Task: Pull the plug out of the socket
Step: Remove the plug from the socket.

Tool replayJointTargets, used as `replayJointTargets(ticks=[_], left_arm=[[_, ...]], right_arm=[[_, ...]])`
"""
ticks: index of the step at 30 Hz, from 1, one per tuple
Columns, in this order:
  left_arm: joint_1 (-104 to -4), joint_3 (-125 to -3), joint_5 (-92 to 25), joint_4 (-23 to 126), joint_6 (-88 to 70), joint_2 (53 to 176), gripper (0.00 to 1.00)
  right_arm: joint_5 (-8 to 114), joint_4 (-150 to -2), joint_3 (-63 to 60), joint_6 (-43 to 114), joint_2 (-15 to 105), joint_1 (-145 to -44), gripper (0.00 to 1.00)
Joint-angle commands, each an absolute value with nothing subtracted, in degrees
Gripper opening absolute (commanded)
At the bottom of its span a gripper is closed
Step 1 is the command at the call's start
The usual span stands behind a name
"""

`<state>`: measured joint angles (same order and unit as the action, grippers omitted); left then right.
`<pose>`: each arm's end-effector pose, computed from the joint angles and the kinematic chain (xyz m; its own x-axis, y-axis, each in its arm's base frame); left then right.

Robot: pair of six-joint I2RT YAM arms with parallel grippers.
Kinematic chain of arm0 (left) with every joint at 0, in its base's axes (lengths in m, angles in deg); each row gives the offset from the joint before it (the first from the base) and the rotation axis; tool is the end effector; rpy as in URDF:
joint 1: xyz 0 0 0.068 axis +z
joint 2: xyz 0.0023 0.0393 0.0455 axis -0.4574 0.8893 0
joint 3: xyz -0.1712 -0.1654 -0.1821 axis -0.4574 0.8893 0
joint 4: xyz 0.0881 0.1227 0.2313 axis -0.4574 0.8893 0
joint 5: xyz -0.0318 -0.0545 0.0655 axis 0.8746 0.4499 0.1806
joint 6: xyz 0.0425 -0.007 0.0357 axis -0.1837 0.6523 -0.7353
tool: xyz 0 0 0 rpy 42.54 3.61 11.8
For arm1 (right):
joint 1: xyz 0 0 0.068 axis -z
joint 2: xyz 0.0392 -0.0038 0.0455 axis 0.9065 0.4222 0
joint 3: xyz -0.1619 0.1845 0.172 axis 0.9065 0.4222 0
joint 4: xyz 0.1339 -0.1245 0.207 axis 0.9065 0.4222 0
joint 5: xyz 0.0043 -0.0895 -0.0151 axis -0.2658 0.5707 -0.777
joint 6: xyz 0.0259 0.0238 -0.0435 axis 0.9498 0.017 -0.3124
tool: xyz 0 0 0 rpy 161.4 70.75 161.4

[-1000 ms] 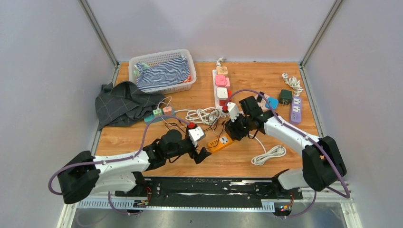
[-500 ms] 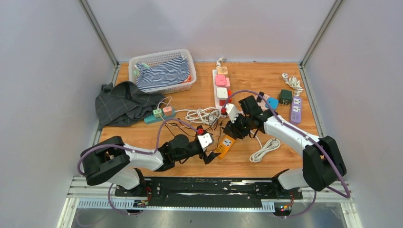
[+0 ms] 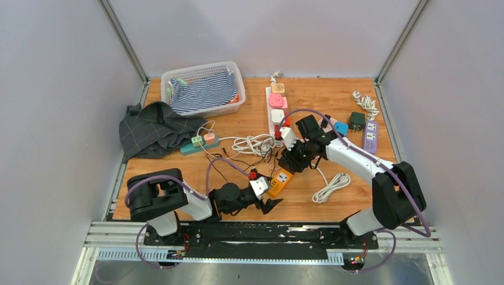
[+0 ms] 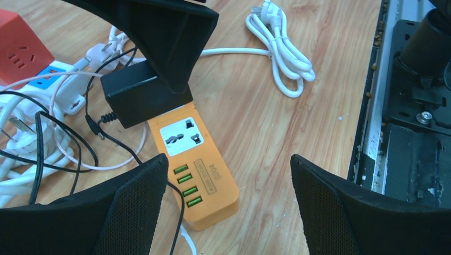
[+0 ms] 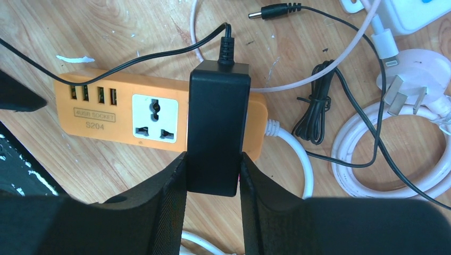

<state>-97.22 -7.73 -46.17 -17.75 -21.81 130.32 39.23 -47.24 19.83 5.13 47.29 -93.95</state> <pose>0.0929 -0.2464 0.1585 -0.0102 0.0800 -0.9967 0.9100 0.4140 0.0239 0.2558 0.1572 0.2335 -0.4406 -0.6710 -0.5963 -0.8626 0.5004 0.0741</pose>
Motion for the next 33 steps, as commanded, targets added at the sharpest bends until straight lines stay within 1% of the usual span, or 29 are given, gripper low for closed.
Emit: replayJointTargets(ticks=[1,4,7,13,19,25,28,33], left_arm=[[-97.7,-10.6,-49.7,-21.5,-17.9,133.1,0.87],[-97.7,-15.0,-51.9,-12.6,-14.2,132.7,0.85],[-97.7,-18.4,-53.5,-5.0,-8.9,132.3,0.84],[-96.7,-21.0,-52.7,5.6,1.0,130.3,0.83],[-95.4,-18.7,-50.8,8.2,6.7,125.7,0.83],[-95.4,-18.3,-45.9,17.3,11.6,116.3,0.83],[-95.5,-17.7,-43.7,21.6,14.3,111.0,0.8],[-95.5,-16.3,-42.0,28.9,19.4,108.1,0.78]], right_arm=[[36.5,-44.4,20.0,6.7,49.4,-93.9,0.27],[37.4,-44.2,19.9,6.7,49.5,-93.9,0.18],[37.6,-44.0,19.9,6.7,49.6,-93.9,0.15],[38.0,-43.7,19.8,6.6,50.1,-93.9,0.14],[38.3,-43.6,19.6,6.6,50.4,-93.9,0.13],[38.5,-43.5,19.6,6.5,50.5,-93.8,0.13],[38.7,-43.5,19.6,6.6,50.7,-93.8,0.13],[38.8,-43.5,19.5,6.5,51.0,-93.8,0.13]])
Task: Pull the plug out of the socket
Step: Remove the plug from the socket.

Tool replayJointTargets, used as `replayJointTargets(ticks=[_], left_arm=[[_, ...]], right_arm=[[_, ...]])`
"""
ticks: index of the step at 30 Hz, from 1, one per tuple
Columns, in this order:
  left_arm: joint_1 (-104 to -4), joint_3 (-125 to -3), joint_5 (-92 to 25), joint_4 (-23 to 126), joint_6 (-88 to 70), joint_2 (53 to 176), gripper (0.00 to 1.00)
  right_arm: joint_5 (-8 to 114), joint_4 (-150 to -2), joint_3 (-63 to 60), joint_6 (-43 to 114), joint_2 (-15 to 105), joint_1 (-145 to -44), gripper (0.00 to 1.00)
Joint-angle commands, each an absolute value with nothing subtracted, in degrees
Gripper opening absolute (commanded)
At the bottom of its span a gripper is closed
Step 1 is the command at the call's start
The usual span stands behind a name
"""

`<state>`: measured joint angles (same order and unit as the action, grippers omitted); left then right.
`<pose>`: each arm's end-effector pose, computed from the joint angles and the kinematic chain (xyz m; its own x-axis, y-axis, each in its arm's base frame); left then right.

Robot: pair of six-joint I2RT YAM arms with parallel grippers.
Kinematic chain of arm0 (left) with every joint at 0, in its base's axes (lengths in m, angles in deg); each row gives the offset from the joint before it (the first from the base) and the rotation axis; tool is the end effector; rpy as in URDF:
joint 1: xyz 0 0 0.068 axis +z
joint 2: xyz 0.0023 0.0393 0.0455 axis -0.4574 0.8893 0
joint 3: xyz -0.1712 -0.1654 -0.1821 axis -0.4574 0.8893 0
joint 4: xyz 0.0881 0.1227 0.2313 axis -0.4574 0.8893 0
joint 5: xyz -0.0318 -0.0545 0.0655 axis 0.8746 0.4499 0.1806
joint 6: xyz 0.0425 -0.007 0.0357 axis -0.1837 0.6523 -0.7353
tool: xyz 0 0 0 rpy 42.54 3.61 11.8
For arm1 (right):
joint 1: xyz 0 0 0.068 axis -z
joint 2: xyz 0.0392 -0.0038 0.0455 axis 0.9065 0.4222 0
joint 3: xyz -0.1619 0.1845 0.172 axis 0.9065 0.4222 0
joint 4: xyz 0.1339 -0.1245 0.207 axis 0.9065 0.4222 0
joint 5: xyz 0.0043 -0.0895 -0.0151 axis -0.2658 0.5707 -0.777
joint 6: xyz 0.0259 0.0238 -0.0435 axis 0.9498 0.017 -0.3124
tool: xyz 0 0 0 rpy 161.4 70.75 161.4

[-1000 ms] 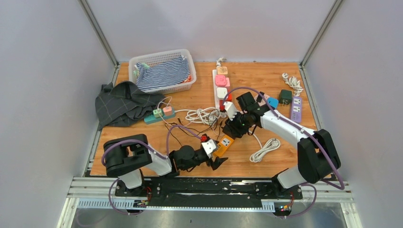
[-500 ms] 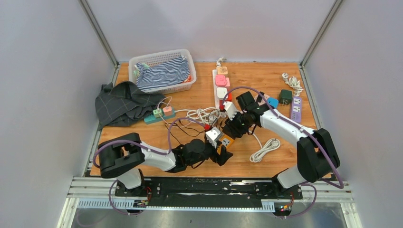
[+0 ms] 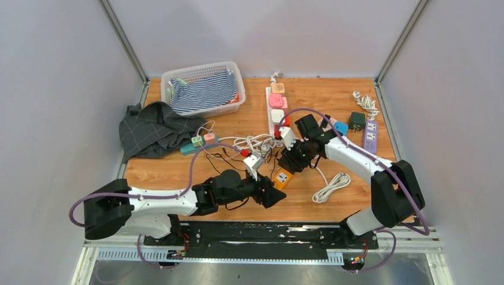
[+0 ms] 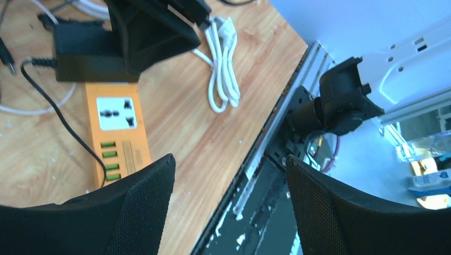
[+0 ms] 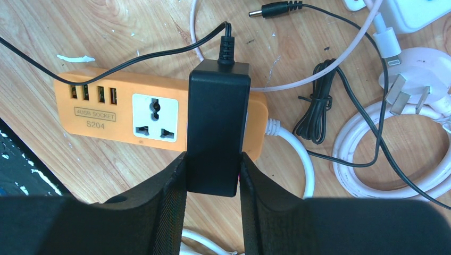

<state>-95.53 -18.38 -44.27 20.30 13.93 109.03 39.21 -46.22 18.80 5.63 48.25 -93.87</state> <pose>0.0987 -0.2434 0.2307 -0.5746 -0.0946 -0.8129 0.7106 0.4351 -0.5529 0.2590 0.1585 0.2335 -0.4575 -0.6707 -0.5838 -0.8569 0.5080 0.0880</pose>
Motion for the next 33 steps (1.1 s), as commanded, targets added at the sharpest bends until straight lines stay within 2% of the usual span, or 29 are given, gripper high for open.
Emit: replayJointTargets(ticks=[1,8,11,19,25,28,32,33], left_arm=[[-95.6,-15.5,-42.3,29.5,19.9,108.4,0.78],[-96.2,-16.7,-48.6,30.3,19.5,118.2,0.79],[-96.2,-18.8,-51.8,30.2,17.1,123.8,0.82],[-96.3,-24.0,-61.0,30.2,11.8,130.6,0.85],[-96.3,-26.7,-64.5,30.2,9.9,134.5,0.81],[-96.4,-28.2,-64.8,30.1,9.4,136.9,0.76],[-96.6,-28.9,-64.6,30.1,9.4,139.2,0.64],[-96.6,-28.7,-64.7,30.1,9.7,139.2,0.59]], right_arm=[[38.8,-43.4,19.4,6.5,51.0,-93.7,0.13],[39.1,-43.2,19.2,6.5,51.6,-93.7,0.13],[38.9,-43.1,19.2,6.6,51.7,-93.7,0.13],[38.5,-42.8,18.9,6.5,52.2,-93.7,0.13],[38.3,-42.7,18.9,6.5,52.5,-93.7,0.13],[38.1,-42.4,18.7,6.4,52.8,-93.7,0.13],[37.6,-42.2,18.5,6.4,53.1,-93.7,0.16],[37.3,-42.2,18.5,6.3,53.3,-93.7,0.17]])
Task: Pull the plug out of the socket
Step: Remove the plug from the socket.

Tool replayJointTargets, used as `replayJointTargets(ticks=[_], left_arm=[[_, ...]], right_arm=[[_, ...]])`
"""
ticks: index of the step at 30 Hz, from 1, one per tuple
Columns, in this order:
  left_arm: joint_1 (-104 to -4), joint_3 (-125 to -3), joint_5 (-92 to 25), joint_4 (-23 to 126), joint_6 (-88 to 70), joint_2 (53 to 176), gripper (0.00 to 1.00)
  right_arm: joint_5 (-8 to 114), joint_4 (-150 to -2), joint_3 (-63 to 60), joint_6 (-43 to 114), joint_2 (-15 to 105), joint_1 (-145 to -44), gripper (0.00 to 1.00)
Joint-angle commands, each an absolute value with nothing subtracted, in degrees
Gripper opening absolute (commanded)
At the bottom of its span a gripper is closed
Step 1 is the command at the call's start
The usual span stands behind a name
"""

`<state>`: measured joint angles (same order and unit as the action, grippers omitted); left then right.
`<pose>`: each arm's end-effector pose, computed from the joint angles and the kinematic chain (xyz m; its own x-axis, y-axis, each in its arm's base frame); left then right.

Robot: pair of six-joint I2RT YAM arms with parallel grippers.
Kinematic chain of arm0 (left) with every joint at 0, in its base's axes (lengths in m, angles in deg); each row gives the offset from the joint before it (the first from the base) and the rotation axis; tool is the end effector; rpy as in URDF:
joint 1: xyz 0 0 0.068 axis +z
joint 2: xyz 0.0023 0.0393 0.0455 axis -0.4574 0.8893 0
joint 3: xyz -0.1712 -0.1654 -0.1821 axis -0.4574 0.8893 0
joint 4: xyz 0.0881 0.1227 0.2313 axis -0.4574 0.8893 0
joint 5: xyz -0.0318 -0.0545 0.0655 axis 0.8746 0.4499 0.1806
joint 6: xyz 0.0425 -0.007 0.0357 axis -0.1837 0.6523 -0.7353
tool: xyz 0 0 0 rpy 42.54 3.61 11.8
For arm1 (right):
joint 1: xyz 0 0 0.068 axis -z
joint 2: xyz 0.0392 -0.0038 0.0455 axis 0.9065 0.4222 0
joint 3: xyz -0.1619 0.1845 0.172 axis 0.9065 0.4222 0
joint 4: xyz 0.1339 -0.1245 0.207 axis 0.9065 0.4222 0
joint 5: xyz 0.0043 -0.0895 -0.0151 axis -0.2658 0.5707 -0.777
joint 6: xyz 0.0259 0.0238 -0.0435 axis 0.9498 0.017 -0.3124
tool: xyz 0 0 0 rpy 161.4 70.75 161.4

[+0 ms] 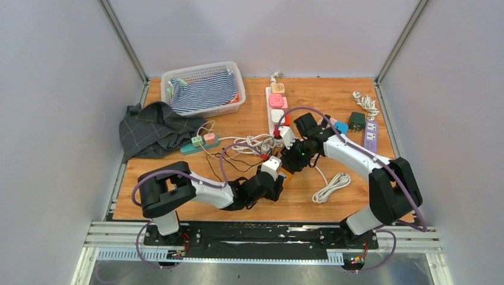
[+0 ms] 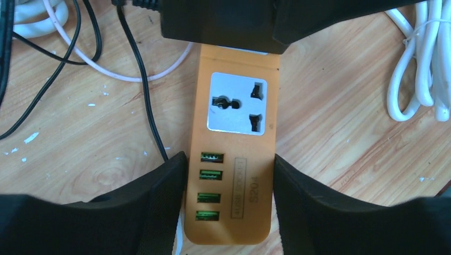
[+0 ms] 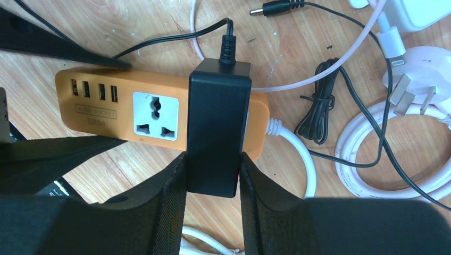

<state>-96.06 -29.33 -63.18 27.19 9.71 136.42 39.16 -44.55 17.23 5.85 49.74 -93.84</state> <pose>0.1332 -0.3049 0.1448 -0.5576 0.1331 -0.8194 0.5503 0.7983 -0.2448 0.2634 0.1608 0.2330 -0.4750 -0.6760 -0.5634 -0.8527 0.5119 0.1048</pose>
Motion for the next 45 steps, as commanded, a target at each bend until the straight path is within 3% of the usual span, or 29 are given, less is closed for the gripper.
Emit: replayJointTargets(ticks=[1,3,6,9,14,17,20,24,27,36,45], left_arm=[[-96.7,-28.6,-65.2,30.1,10.4,139.3,0.52],[-96.7,-28.5,-64.9,30.1,10.2,139.7,0.44],[-96.7,-28.7,-63.8,30.0,10.1,140.3,0.33],[-96.7,-29.2,-62.6,30.1,10.1,140.9,0.23],[-96.7,-29.1,-62.0,30.1,10.5,141.1,0.17],[-96.7,-29.3,-61.8,30.0,10.5,141.5,0.16],[-96.7,-29.5,-61.5,30.0,10.3,141.8,0.14],[-96.7,-29.8,-61.6,30.1,11.0,142.0,0.04],[-96.6,-29.6,-62.5,30.1,12.3,141.7,0.0],[-96.6,-29.5,-63.8,30.2,13.3,141.3,0.0],[-96.5,-28.8,-63.6,30.1,12.2,140.9,0.0]], right_arm=[[37.0,-42.0,18.3,6.3,53.5,-93.7,0.18],[36.4,-41.8,17.9,6.3,53.9,-93.6,0.22],[35.9,-41.7,17.3,6.8,53.6,-93.7,0.37],[35.1,-42.2,16.6,7.6,53.6,-93.8,0.43],[33.7,-43.3,16.3,8.9,53.9,-93.8,0.52],[33.5,-44.0,16.2,9.6,53.9,-93.9,0.52],[34.2,-45.1,16.4,10.2,53.5,-94.1,0.42],[35.0,-45.9,16.7,10.4,52.9,-94.9,0.13],[36.1,-46.0,17.2,10.1,52.8,-96.8,0.03],[31.6,-44.8,17.9,10.5,54.2,-101.2,0.0],[25.4,-42.2,17.7,7.8,55.4,-90.3,0.0]])
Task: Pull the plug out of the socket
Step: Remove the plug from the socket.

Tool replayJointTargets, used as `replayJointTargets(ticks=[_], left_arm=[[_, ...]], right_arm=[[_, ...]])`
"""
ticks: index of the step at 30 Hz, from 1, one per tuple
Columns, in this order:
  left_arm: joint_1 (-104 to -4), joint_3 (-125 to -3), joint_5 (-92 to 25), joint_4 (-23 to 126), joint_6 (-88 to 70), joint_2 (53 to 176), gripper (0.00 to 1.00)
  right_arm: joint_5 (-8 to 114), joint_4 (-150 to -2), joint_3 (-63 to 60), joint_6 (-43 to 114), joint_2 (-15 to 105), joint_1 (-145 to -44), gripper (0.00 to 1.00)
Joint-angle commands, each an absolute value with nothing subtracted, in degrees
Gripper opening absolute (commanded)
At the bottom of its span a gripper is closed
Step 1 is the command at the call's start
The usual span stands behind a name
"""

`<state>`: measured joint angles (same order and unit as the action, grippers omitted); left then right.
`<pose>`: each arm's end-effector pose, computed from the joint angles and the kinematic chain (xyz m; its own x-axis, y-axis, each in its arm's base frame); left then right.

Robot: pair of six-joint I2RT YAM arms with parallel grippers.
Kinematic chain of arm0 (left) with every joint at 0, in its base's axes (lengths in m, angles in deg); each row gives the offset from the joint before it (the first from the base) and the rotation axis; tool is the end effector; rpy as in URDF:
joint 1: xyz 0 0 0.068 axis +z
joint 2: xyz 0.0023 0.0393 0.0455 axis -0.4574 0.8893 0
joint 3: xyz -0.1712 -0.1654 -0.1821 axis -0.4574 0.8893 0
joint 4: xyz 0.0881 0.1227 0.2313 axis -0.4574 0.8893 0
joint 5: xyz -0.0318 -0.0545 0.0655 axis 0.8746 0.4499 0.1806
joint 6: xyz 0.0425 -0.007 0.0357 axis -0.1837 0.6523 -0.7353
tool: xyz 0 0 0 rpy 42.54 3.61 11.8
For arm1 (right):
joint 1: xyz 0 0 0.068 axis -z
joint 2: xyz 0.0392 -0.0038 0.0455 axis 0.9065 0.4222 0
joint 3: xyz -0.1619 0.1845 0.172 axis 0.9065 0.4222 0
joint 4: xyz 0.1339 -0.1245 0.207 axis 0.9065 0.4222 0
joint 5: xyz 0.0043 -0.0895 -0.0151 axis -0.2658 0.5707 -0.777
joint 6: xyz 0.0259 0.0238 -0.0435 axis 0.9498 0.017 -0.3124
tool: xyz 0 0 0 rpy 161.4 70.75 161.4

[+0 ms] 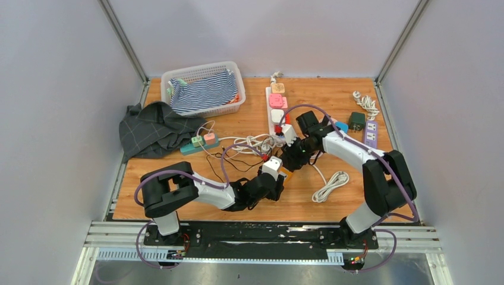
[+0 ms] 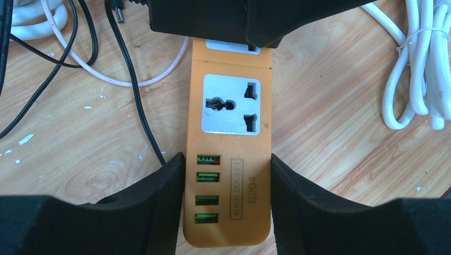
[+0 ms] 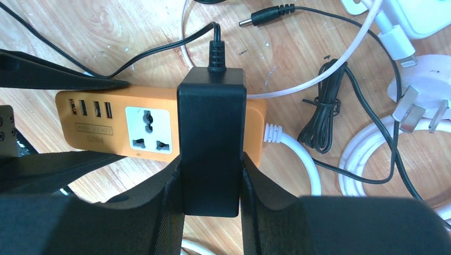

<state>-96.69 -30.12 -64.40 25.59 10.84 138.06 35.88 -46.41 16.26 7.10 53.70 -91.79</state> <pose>0.1326 -0.3116 0.1422 -0.5563 0.1069 -0.8241 0.5379 0.8023 -0.2590 0.2802 0.1592 0.2202 -0.5224 -0.6401 -0.5633 -0.8315 0.5288 0.1701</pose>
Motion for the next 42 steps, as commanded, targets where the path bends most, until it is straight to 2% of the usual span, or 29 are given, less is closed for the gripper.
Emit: replayJointTargets(ticks=[1,4,8,18,24,27,36,38,42], left_arm=[[-96.5,-29.0,-63.7,30.1,12.4,140.8,0.0],[-96.5,-28.8,-64.4,30.1,12.7,140.1,0.0],[-96.4,-27.9,-65.6,30.1,12.7,139.0,0.0],[-96.2,-28.8,-64.2,30.1,12.4,140.2,0.0],[-96.0,-28.7,-64.2,30.1,12.5,140.2,0.0],[-96.1,-28.7,-63.9,30.1,12.5,140.4,0.0],[-96.0,-29.2,-62.6,30.0,12.2,141.6,0.0],[-96.0,-29.4,-62.5,30.0,12.2,141.9,0.0],[-95.9,-29.5,-62.2,30.0,12.2,142.2,0.0]], right_arm=[[25.5,-42.8,18.1,8.0,55.2,-91.0,0.0],[27.9,-44.9,19.0,8.3,53.8,-96.6,0.0],[24.6,-45.6,18.6,8.0,52.6,-102.6,0.0],[37.8,-46.7,19.0,9.3,53.5,-95.8,0.0],[20.6,-44.1,18.4,7.0,54.2,-100.5,0.0],[17.6,-42.3,17.2,5.8,54.4,-102.3,0.0],[41.3,-47.0,18.9,9.6,53.0,-96.5,0.0],[39.4,-47.3,19.2,9.7,52.9,-96.6,0.0],[27.8,-44.5,18.4,6.9,54.6,-99.9,0.0]])
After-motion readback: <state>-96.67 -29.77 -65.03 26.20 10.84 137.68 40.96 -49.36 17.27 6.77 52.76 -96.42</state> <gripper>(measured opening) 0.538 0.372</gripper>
